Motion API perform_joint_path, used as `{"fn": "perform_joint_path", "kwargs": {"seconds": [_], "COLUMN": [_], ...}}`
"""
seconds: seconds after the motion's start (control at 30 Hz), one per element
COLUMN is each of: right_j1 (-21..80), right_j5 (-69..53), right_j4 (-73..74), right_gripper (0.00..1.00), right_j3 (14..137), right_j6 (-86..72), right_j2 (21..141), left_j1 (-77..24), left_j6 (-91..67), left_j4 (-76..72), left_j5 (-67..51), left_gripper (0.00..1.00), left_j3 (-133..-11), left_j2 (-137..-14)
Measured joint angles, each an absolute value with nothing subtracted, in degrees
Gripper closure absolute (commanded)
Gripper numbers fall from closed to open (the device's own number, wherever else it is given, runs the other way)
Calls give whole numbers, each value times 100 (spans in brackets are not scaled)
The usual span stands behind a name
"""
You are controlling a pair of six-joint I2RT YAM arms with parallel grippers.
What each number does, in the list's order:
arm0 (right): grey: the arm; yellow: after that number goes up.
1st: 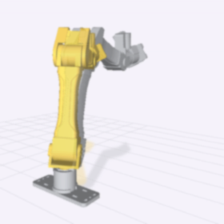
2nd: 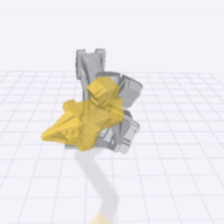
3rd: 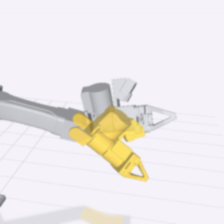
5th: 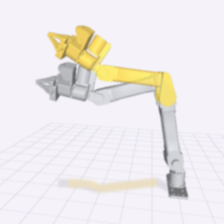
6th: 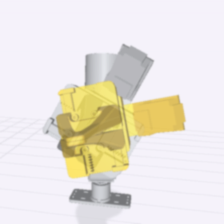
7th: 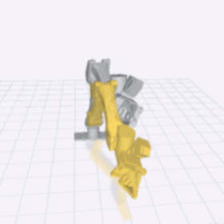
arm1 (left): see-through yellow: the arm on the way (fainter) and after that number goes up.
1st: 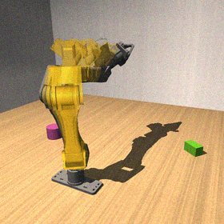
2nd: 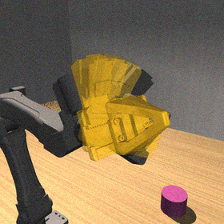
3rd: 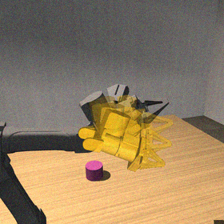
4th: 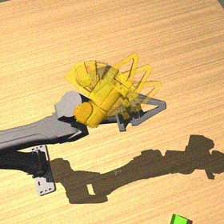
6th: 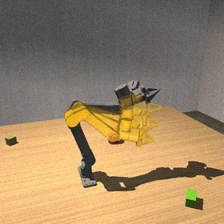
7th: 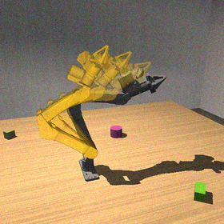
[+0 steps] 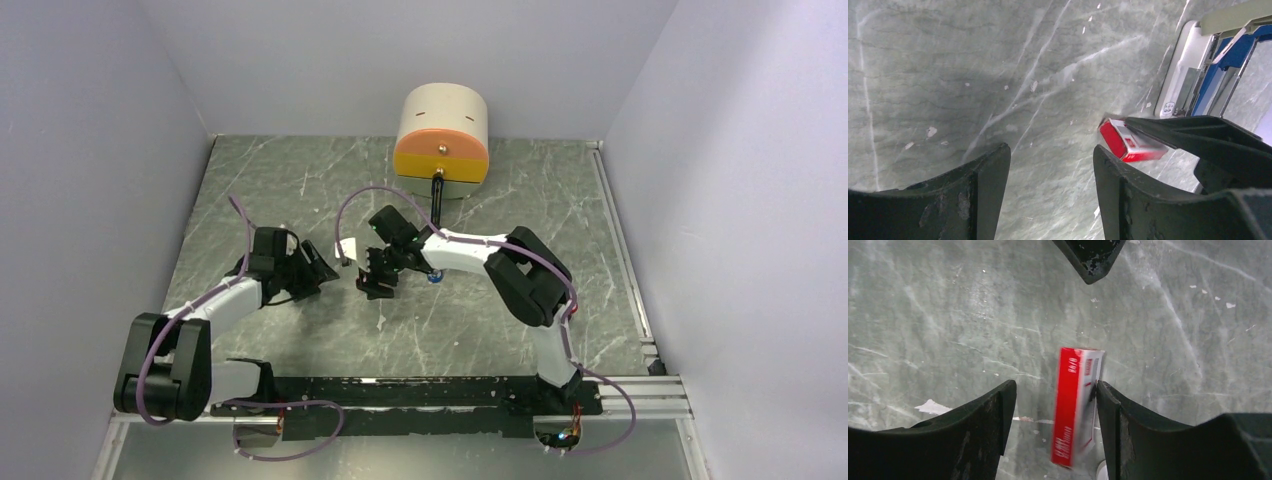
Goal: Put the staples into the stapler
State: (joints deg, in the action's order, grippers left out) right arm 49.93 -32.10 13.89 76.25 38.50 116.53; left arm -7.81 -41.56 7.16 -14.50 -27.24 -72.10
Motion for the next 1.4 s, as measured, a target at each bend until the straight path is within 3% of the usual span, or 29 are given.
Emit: {"fn": "perform_joint_path", "kwargs": {"seconds": [0.5,1.1,1.3,1.4], "right_j1": [4993,4993,4995,5000], "right_j5": [-2982,-3129,-3166,-3085], "right_j4": [1273,1380,1382,1350], "right_gripper": [35,51,35,32], "right_j3": [7603,7249,7166,7078], "right_j6": [3715,3583,3533,3507], "right_j2": [11714,11061,11050,11050], "left_j1": [-779,-779,-777,-773], "left_j6": [-4115,-4047,-4025,-4016], "left_j4": [552,534,480,397], "left_j5": [-1737,-1743,-1822,-1938], "left_gripper": [35,36,34,30], "left_j3": [-2650,-2615,-2541,-2504], "left_j2": [-7234,-7227,-7170,-7168]}}
